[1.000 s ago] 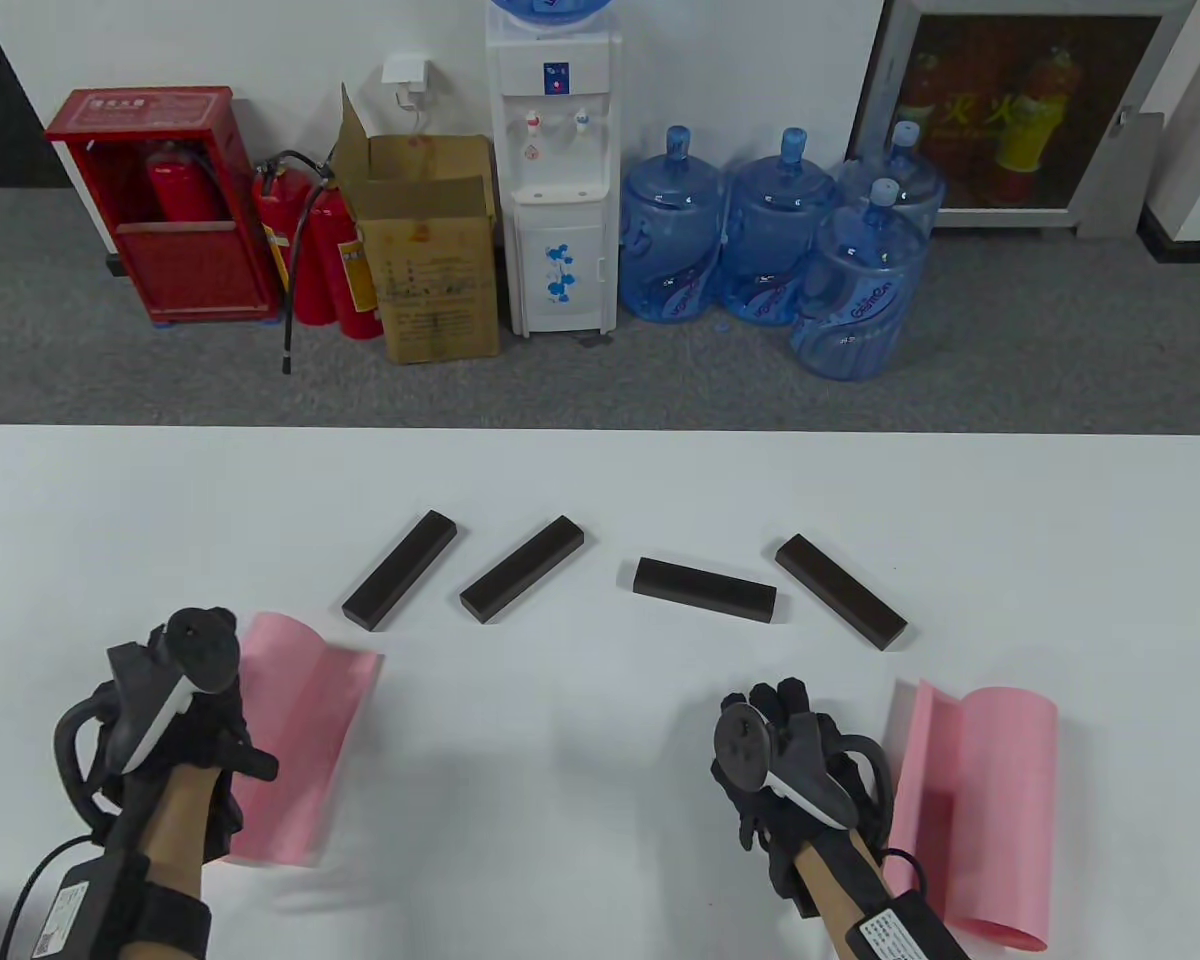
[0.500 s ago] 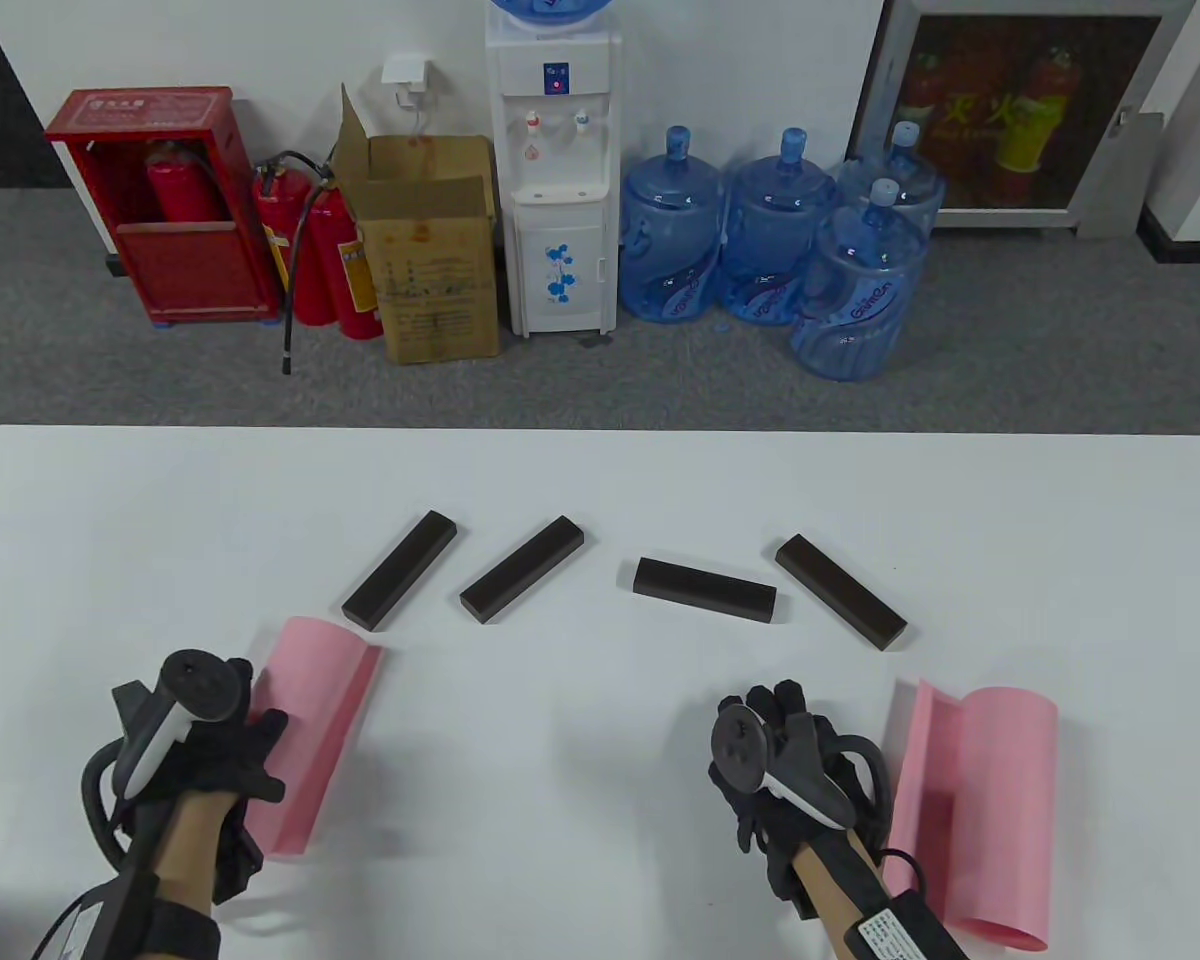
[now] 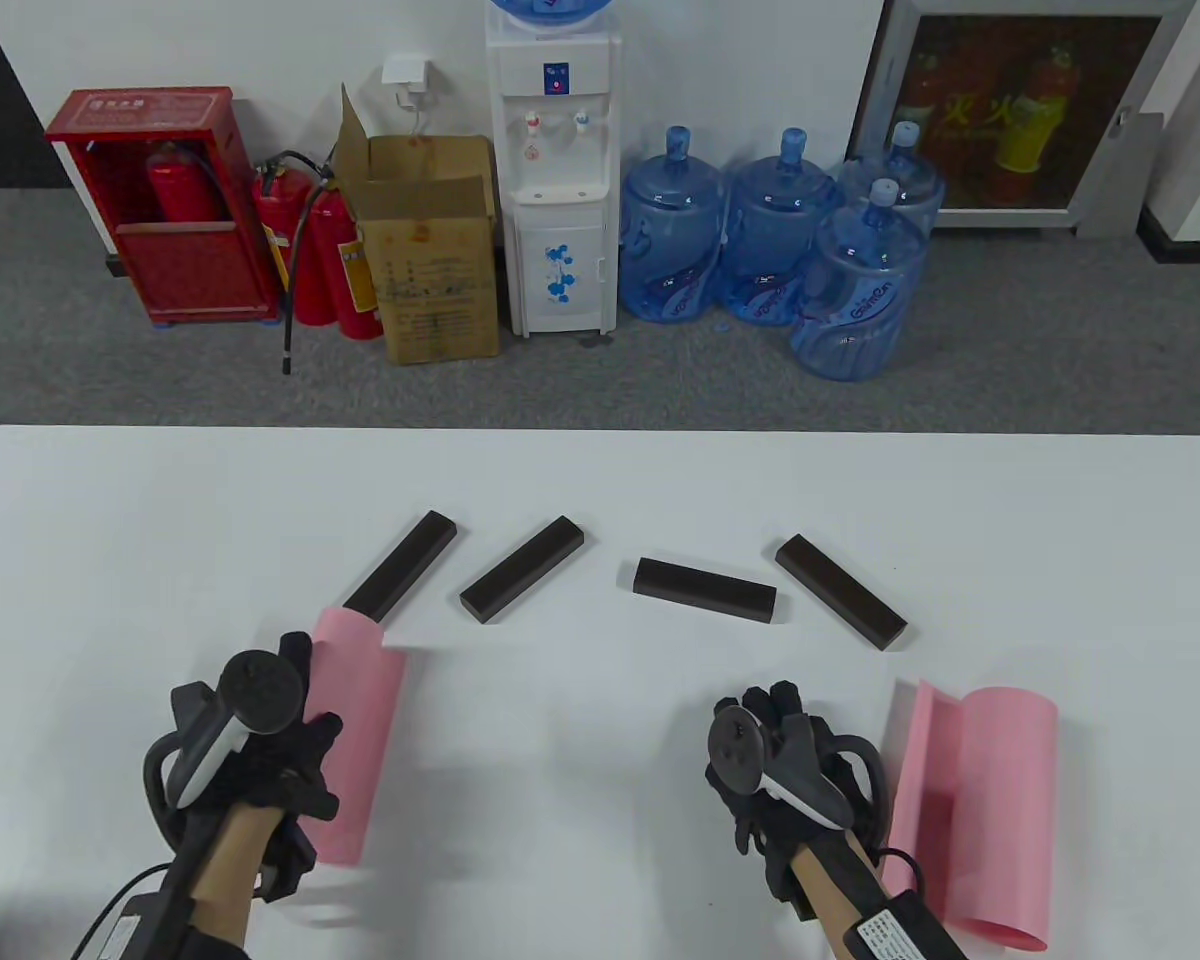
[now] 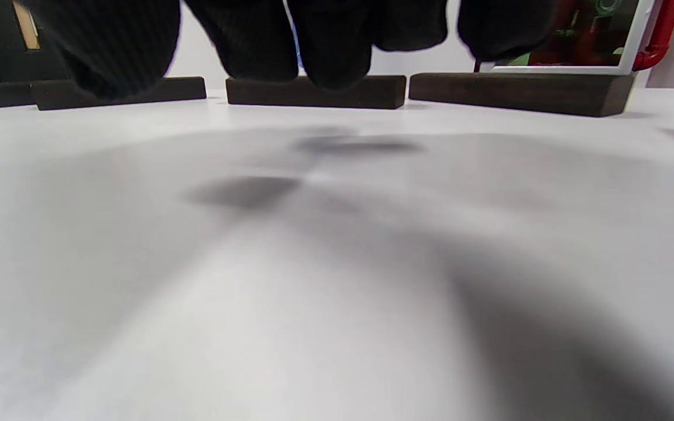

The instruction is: Unroll papers and secure with paperweights

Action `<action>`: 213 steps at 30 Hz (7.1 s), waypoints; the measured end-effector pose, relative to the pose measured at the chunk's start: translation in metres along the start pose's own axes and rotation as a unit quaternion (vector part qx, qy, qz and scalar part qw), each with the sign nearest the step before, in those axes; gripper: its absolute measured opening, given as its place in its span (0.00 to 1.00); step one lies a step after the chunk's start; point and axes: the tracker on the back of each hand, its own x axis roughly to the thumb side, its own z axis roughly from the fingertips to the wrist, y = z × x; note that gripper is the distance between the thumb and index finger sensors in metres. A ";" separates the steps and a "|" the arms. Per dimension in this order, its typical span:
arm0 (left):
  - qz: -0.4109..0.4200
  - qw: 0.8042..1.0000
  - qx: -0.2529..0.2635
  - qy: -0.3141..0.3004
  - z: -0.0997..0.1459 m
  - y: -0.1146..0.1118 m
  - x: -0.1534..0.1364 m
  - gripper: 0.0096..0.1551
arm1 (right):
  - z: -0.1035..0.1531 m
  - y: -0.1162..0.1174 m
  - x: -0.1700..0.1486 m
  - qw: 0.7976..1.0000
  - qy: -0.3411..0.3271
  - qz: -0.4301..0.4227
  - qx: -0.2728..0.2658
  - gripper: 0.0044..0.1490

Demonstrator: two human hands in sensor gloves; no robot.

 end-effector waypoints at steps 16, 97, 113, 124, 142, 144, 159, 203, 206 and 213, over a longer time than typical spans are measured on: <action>0.196 0.975 -0.091 -0.055 0.002 -0.084 0.075 0.50 | 0.002 0.003 0.014 1.000 -0.029 -0.005 0.005 0.46; -0.152 0.983 -0.102 0.008 -0.031 -0.028 -0.076 0.34 | -0.029 0.021 0.153 0.985 -0.115 -0.051 0.121 0.55; -0.102 0.986 -0.134 0.011 -0.032 -0.034 -0.099 0.36 | -0.051 -0.007 0.150 0.974 -0.085 -0.075 0.197 0.55; -0.099 0.985 -0.137 0.014 -0.031 -0.034 -0.097 0.36 | -0.150 -0.058 0.057 0.994 0.080 -0.031 0.069 0.56; -0.093 0.985 -0.145 0.020 -0.032 -0.034 -0.097 0.36 | -0.195 -0.025 0.033 0.991 0.097 0.078 0.048 0.50; -0.091 0.985 -0.146 0.021 -0.032 -0.034 -0.097 0.36 | -0.193 -0.027 0.036 0.991 0.095 0.085 0.045 0.50; -0.077 0.986 -0.148 0.019 -0.032 -0.034 -0.099 0.36 | -0.102 -0.094 0.123 0.995 0.012 -0.101 0.009 0.60; -0.069 0.986 -0.150 0.025 -0.031 -0.034 -0.099 0.36 | -0.040 -0.051 0.098 0.999 0.040 -0.020 -0.004 0.55; -0.069 0.986 -0.150 0.025 -0.031 -0.034 -0.099 0.36 | -0.030 -0.040 0.073 0.999 0.017 -0.020 -0.027 0.53; -0.070 0.985 -0.154 0.025 -0.031 -0.034 -0.099 0.36 | -0.014 -0.018 0.037 0.996 0.003 0.016 -0.088 0.50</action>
